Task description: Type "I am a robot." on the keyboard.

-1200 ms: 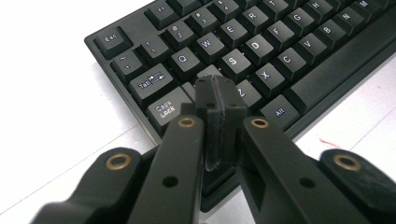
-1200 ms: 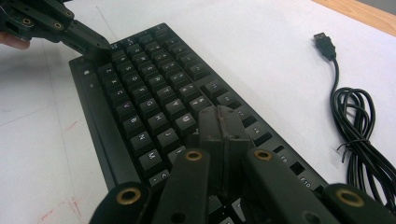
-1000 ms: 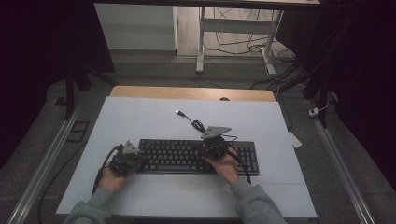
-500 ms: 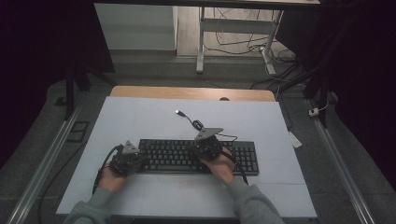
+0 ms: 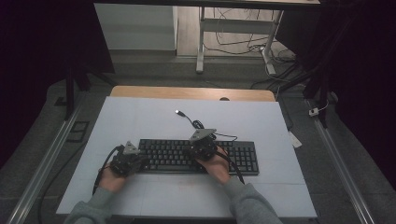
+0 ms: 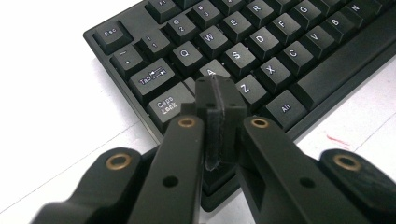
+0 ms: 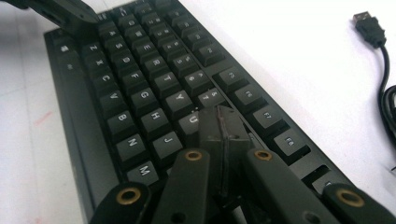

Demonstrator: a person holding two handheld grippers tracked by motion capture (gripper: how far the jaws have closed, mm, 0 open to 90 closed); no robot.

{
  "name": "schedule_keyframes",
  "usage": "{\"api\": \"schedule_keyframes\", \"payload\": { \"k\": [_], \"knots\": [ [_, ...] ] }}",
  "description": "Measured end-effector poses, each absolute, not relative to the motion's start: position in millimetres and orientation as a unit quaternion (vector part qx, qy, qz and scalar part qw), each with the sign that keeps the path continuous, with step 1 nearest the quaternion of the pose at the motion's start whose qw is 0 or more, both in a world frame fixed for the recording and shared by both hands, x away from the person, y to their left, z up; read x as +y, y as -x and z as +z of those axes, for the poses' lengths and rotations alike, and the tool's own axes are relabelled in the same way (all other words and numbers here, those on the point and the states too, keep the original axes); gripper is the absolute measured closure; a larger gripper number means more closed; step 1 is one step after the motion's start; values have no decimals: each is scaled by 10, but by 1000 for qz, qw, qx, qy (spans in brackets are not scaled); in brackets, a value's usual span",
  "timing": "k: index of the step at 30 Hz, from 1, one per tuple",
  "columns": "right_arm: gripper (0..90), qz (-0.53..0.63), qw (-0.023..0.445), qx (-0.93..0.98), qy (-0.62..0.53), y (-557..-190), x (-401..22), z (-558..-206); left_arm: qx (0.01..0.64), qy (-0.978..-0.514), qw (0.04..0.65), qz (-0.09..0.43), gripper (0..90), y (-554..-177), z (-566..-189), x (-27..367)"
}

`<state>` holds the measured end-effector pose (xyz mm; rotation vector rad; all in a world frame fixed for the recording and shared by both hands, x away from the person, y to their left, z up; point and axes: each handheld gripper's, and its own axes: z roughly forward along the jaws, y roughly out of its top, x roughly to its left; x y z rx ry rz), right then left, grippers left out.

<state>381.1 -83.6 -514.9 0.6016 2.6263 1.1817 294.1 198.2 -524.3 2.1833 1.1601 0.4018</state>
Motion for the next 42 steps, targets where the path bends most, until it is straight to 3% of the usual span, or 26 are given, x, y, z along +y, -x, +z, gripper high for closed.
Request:
{"api": "schedule_keyframes", "payload": {
  "k": [22,26,33,42],
  "knots": [
    [900,430,111,871,-211,-3778,-1045,-4976,443,-809,352,159,883,-2874,-5155,2025],
    [898,435,106,868,-215,-3757,-1159,-4957,449,-802,359,159,819,-2876,-5145,2052],
    [649,439,103,863,-229,-3722,-1340,-4940,449,-797,370,160,629,-2864,-5130,2059],
    [529,441,111,860,-231,-3670,-1539,-4935,461,-792,366,159,459,-2875,-5135,2082]
  ]
}}
